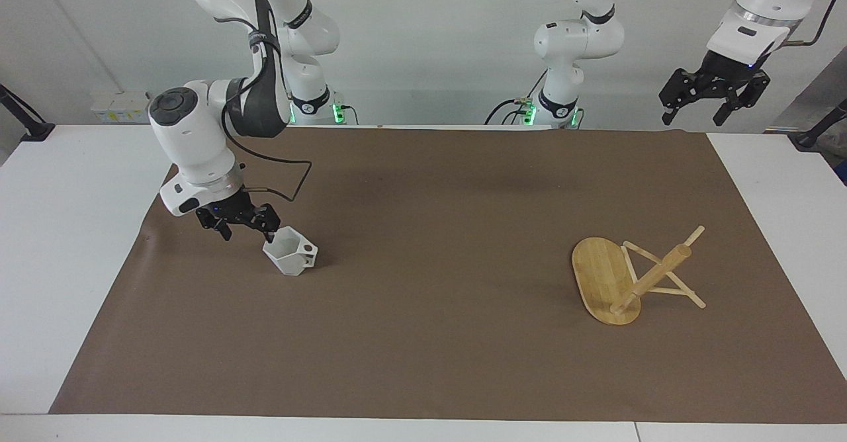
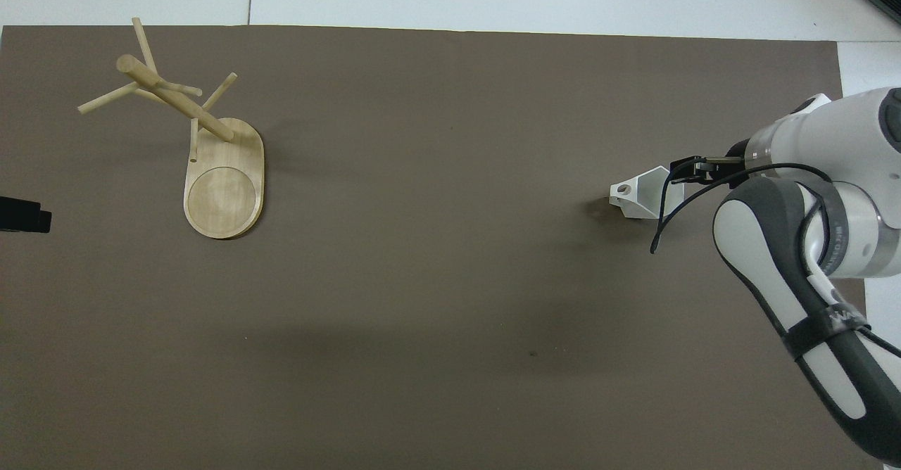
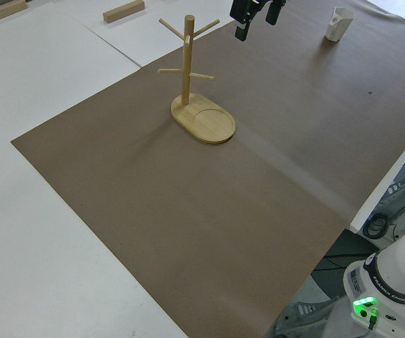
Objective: Hang cup on rack
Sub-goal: 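Grasp the white cup's rim with the right gripper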
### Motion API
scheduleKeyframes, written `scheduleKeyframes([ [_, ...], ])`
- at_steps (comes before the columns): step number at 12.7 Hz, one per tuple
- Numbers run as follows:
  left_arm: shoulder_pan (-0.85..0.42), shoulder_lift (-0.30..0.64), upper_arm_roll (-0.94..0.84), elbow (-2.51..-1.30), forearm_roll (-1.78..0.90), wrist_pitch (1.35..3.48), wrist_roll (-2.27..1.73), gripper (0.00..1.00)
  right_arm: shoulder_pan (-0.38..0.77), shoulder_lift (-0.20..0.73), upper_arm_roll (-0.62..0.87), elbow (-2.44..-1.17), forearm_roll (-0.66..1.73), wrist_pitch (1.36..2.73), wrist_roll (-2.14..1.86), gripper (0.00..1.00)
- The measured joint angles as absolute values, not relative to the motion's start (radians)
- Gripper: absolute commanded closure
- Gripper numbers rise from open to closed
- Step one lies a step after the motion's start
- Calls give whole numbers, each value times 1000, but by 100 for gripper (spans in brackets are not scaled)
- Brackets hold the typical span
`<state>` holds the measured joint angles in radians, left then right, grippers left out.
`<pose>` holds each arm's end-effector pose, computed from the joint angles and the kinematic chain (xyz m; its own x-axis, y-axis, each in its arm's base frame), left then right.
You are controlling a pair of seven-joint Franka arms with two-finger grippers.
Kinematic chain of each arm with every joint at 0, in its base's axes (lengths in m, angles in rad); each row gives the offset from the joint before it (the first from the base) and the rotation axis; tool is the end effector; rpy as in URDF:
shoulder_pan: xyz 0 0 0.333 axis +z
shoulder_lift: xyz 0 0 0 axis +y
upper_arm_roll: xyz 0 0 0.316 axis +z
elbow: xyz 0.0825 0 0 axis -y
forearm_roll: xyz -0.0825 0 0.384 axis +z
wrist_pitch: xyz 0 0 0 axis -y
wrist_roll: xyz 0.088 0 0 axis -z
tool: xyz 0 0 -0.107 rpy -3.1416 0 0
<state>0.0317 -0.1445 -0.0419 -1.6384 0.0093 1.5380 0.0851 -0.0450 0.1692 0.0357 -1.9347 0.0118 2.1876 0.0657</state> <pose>0.5053 -0.0059 0.6663 0.9946 -0.0947 0.0425 -0.0939 -0.9954 -0.0190 0.6038 -0.0059 0.4073 0.9932 -0.0827 0.0824 -0.0812 -0.9965 -0.0216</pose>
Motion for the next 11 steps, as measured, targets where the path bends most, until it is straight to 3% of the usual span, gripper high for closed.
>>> scheduleKeyframes([
  [11, 32, -145, -41, -1638, 9, 1538, 85, 0, -45, 179, 37, -1992, 13, 2287, 131, 0],
])
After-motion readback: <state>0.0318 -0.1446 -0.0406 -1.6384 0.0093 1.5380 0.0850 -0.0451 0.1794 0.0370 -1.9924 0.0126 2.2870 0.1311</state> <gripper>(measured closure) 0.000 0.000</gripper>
